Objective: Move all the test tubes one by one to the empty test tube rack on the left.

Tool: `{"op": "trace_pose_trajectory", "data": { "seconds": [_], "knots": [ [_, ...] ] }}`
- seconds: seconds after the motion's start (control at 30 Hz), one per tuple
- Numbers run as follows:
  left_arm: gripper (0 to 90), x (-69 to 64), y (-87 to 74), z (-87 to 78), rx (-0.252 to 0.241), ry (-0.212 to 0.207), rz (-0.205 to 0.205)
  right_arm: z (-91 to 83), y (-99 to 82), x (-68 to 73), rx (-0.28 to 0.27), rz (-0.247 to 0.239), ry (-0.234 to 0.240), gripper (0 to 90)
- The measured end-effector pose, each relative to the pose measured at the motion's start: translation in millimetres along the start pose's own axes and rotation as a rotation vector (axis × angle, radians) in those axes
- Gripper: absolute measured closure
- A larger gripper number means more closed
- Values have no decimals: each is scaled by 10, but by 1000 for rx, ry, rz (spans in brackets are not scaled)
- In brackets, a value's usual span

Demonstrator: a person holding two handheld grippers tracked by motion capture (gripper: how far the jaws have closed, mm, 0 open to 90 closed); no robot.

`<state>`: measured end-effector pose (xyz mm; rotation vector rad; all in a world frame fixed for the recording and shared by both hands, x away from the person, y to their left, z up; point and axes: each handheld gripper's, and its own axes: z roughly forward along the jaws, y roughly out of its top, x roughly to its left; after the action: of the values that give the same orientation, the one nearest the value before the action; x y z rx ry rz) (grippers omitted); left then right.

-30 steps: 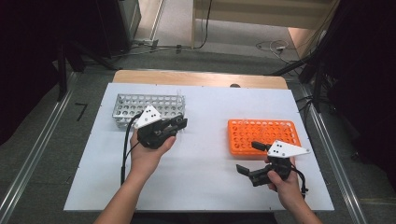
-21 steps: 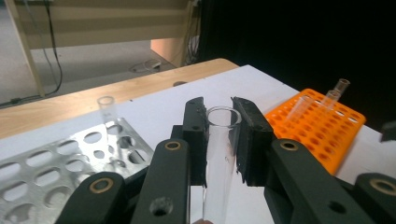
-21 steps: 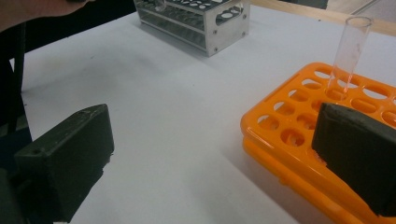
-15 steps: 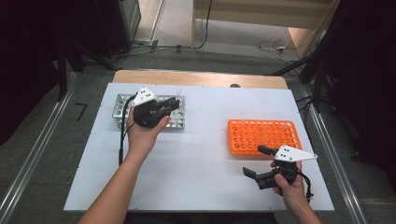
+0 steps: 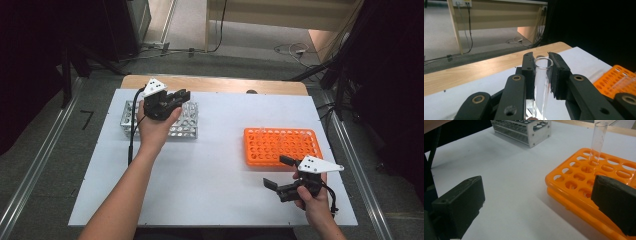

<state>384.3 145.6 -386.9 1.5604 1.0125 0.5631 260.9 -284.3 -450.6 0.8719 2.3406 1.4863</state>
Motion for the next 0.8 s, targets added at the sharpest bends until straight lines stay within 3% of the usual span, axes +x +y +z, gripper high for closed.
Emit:
{"op": "trace_pose_trajectory", "data": {
  "seconds": [0.33, 0.4, 0.8],
  "knots": [
    [758, 213, 30, 214, -21, 85, -41, -8, -3, 3, -1, -2, -1, 0],
    [758, 251, 24, 258, -25, 86, -51, -11, -5, 0, -3, 1, 0, 0],
    [758, 305, 8, 490, 3, 127, -30, -16, -17, -20, -1, 10, -1, 0]
  ]
}}
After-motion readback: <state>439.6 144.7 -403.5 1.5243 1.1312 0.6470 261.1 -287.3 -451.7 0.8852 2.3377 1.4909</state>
